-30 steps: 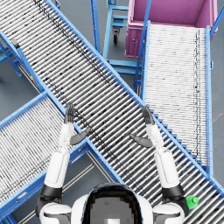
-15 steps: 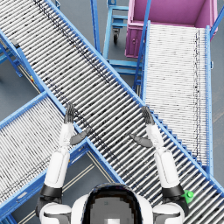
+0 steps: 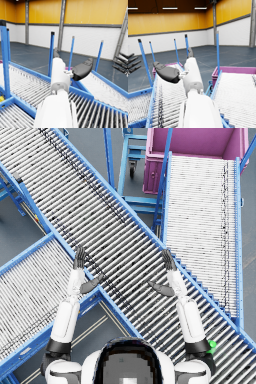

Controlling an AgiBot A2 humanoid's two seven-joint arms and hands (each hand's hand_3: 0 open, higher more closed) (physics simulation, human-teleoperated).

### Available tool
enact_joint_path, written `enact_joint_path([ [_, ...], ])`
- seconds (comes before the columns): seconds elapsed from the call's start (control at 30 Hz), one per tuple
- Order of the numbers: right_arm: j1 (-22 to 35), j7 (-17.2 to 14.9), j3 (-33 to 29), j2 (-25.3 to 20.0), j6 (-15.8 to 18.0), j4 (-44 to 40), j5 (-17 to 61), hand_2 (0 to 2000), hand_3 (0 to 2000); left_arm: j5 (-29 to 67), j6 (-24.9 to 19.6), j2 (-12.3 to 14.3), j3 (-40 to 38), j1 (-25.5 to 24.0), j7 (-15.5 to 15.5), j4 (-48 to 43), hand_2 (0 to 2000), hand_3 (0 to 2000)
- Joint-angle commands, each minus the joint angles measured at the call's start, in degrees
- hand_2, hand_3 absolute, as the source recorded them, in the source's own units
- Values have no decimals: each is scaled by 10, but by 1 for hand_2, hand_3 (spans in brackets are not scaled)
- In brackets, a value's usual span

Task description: Pick up the oil and place it on the left assembly line, put the cola on the right, and keep Sprite still

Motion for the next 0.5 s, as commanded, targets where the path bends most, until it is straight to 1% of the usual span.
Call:
enact_joint_path([
  [0.03,0,0,0,0,0,0,0,0,0,0,0,0,0,0,0,0,0,0],
  [0.5,0,0,0,0,0,0,0,0,0,0,0,0,0,0,0,0,0,0],
])
